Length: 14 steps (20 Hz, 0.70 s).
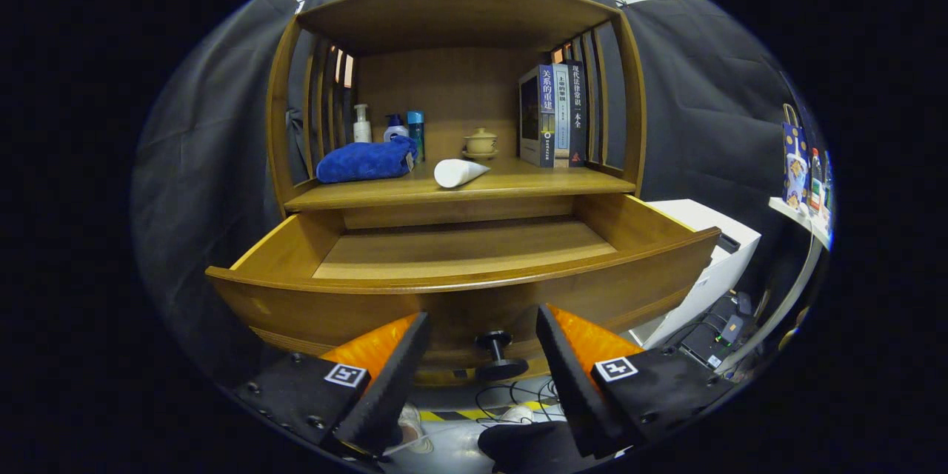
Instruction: Pull open the drawer, take out the items inside it, and place them on the countertop above the cabinet.
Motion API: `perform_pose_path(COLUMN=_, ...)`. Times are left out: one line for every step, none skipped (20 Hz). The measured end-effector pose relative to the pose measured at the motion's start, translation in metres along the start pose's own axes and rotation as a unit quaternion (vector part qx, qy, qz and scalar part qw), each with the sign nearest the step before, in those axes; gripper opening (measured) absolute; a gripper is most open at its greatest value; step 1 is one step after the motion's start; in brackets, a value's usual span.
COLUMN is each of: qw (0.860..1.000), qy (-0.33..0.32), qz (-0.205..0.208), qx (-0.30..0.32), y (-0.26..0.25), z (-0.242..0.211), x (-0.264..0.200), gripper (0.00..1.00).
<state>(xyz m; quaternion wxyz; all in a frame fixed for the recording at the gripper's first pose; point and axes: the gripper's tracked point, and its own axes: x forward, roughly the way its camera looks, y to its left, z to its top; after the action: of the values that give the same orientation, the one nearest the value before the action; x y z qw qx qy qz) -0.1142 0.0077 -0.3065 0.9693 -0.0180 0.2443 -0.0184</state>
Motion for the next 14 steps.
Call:
perform_pose_path(qw=1.0, qy=-0.001, qz=-0.001, qx=0.001, y=0.001, z=0.003, x=0.005, gripper=0.96)
perform_pose_path(qw=1.0, qy=0.0, qz=-0.001, qx=0.001, y=0.002, z=0.005, x=0.011, gripper=0.96)
perform_pose_path(qw=1.0, qy=0.0, qz=0.0, qx=0.001, y=0.004, z=0.008, x=0.015, gripper=0.96)
perform_pose_path(qw=1.0, qy=-0.004, qz=0.001, qx=0.0, y=0.005, z=0.012, x=0.02, gripper=0.96)
perform_pose_path(qw=1.0, qy=-0.009, qz=0.002, qx=-0.001, y=0.007, z=0.018, x=0.025, gripper=0.96)
perform_pose_path(qw=1.0, qy=-0.003, qz=0.001, qx=-0.006, y=0.007, z=0.018, x=0.03, gripper=0.96)
perform_pose_path(qw=1.0, qy=-0.003, qz=0.0, qx=-0.007, y=0.008, z=0.02, x=0.034, gripper=0.96)
perform_pose_path(qw=1.0, qy=-0.004, qz=0.0, qx=-0.004, y=0.01, z=0.022, x=0.04, gripper=0.96)
perform_pose_path(qw=1.0, qy=0.0, qz=-0.001, qx=-0.003, y=0.01, z=0.023, x=0.045, gripper=0.96)
perform_pose_path(qw=1.0, qy=-0.001, qz=-0.001, qx=-0.002, y=0.011, z=0.026, x=0.05, gripper=0.96)
perform_pose_path(qw=1.0, qy=0.0, qz=-0.001, qx=-0.003, y=0.013, z=0.027, x=0.054, gripper=0.96)
perform_pose_path(qw=1.0, qy=-0.001, qz=-0.003, qx=-0.006, y=0.012, z=0.029, x=0.056, gripper=0.96)
perform_pose_path(qw=1.0, qy=0.0, qz=-0.002, qx=-0.007, y=0.011, z=0.03, x=0.061, gripper=0.96)
perform_pose_path(qw=1.0, qy=0.0, qz=-0.001, qx=-0.006, y=0.011, z=0.03, x=0.063, gripper=0.96)
